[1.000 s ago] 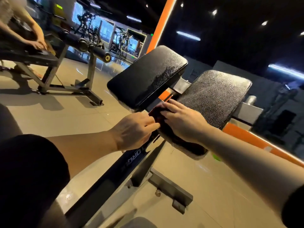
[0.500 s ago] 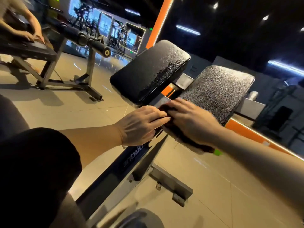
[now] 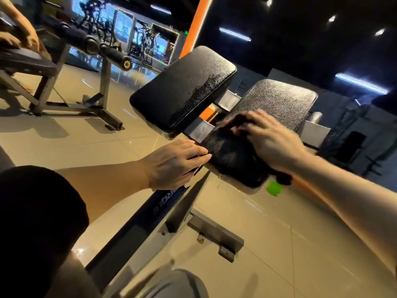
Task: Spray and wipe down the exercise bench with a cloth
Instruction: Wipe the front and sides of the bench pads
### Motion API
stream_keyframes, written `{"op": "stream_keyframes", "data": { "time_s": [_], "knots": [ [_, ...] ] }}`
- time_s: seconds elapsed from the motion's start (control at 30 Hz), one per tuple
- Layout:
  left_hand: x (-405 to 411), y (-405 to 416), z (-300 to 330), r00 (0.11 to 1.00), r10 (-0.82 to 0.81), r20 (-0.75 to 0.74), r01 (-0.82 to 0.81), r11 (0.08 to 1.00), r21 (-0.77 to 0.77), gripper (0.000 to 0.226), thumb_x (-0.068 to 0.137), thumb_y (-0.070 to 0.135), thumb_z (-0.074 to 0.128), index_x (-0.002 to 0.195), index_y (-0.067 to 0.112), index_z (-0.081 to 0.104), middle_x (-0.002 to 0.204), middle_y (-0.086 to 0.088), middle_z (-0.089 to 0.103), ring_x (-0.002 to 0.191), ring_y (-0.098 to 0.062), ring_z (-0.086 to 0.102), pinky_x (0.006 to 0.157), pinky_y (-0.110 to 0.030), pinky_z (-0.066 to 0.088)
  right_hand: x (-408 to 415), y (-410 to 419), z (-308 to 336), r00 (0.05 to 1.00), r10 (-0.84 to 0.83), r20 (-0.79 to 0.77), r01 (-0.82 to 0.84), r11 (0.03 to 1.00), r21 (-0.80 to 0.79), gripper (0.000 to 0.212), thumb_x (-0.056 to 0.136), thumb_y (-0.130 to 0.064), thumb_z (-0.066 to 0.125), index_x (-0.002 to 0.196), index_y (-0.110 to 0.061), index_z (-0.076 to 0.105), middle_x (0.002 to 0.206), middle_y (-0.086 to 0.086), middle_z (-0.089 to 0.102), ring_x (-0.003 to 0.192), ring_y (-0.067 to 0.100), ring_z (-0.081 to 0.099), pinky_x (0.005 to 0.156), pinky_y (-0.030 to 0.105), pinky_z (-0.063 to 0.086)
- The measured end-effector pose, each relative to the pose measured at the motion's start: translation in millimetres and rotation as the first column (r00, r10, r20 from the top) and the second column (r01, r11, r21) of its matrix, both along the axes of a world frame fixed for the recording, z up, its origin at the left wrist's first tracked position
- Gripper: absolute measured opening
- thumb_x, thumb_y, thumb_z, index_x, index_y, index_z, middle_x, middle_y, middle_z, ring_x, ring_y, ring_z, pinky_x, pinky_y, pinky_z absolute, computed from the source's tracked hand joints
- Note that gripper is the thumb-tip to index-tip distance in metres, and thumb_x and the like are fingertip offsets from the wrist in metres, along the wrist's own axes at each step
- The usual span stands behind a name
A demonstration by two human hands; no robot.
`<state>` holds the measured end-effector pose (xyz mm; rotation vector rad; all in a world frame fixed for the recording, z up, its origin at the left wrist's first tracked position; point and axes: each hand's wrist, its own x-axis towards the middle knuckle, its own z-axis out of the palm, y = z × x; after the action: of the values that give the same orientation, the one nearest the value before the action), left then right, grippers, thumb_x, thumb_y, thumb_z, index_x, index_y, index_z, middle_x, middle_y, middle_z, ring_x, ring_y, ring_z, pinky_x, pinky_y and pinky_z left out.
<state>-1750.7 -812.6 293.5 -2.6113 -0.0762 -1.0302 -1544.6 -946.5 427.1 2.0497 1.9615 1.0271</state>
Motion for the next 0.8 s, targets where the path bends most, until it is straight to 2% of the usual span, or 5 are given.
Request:
{"op": "stream_keyframes", "data": {
  "time_s": [0.13, 0.3, 0.57, 0.7, 0.8],
  "knots": [
    [2.5, -3.6, 7.1, 0.998, -0.023, 0.062, 0.022, 1.000, 0.006, 0.048, 0.077, 0.018, 0.067, 0.121, 0.001, 0.063, 0.113, -0.015, 0.066, 0.099, -0.028, 0.064, 0.088, -0.039, 0.053, 15.4, 11.3, 17.3, 0.985, -0.143, -0.097, 0.158, 0.970, 0.182, 0.044, 0.100, -0.027, 0.035, 0.135, -0.005, 0.052, 0.155, 0.015, 0.031, 0.146, 0.035, 0.018, 0.120, 0.045, 0.019],
    [6.6, -8.8, 10.3, 0.997, -0.005, 0.080, 0.007, 1.000, -0.021, 0.042, 0.081, 0.021, 0.058, 0.118, 0.003, 0.061, 0.109, -0.014, 0.066, 0.095, -0.027, 0.064, 0.089, -0.037, 0.052, -45.7, 3.6, -36.8, 0.963, 0.243, 0.116, -0.215, 0.954, -0.209, 0.048, 0.100, -0.034, 0.030, 0.140, -0.014, 0.050, 0.154, 0.010, 0.035, 0.146, 0.030, 0.023, 0.118, 0.040, 0.018],
    [17.8, -2.6, 27.7, 0.997, 0.072, 0.026, -0.066, 0.983, -0.172, 0.055, 0.090, 0.039, 0.038, 0.136, 0.010, 0.051, 0.132, -0.010, 0.057, 0.119, -0.024, 0.055, 0.106, -0.031, 0.034, 28.1, 51.6, 45.6, 0.989, -0.146, -0.036, 0.147, 0.988, 0.037, 0.047, 0.103, -0.034, 0.038, 0.146, -0.016, 0.041, 0.162, 0.004, 0.016, 0.150, 0.024, 0.007, 0.120, 0.043, 0.017],
    [26.4, 0.2, 65.5, 0.987, 0.080, 0.141, -0.044, 0.968, -0.246, 0.059, 0.089, 0.042, 0.036, 0.137, 0.010, 0.048, 0.133, -0.009, 0.051, 0.121, -0.023, 0.049, 0.106, -0.033, 0.034, -2.5, 44.0, 0.9, 0.968, 0.251, 0.029, -0.240, 0.948, -0.208, 0.049, 0.102, -0.038, 0.032, 0.144, -0.016, 0.045, 0.159, 0.007, 0.026, 0.149, 0.023, 0.014, 0.120, 0.033, 0.014],
    [40.9, -0.7, 90.2, 0.979, 0.063, 0.191, -0.014, 0.968, -0.250, 0.050, 0.088, 0.037, 0.045, 0.131, 0.010, 0.049, 0.126, -0.008, 0.051, 0.111, -0.023, 0.051, 0.100, -0.034, 0.038, 10.2, 50.5, 17.5, 0.960, 0.272, 0.065, -0.252, 0.941, -0.226, 0.056, 0.099, -0.048, 0.023, 0.140, -0.021, 0.051, 0.153, 0.003, 0.039, 0.146, 0.018, 0.025, 0.114, 0.022, 0.016]
  ]
}}
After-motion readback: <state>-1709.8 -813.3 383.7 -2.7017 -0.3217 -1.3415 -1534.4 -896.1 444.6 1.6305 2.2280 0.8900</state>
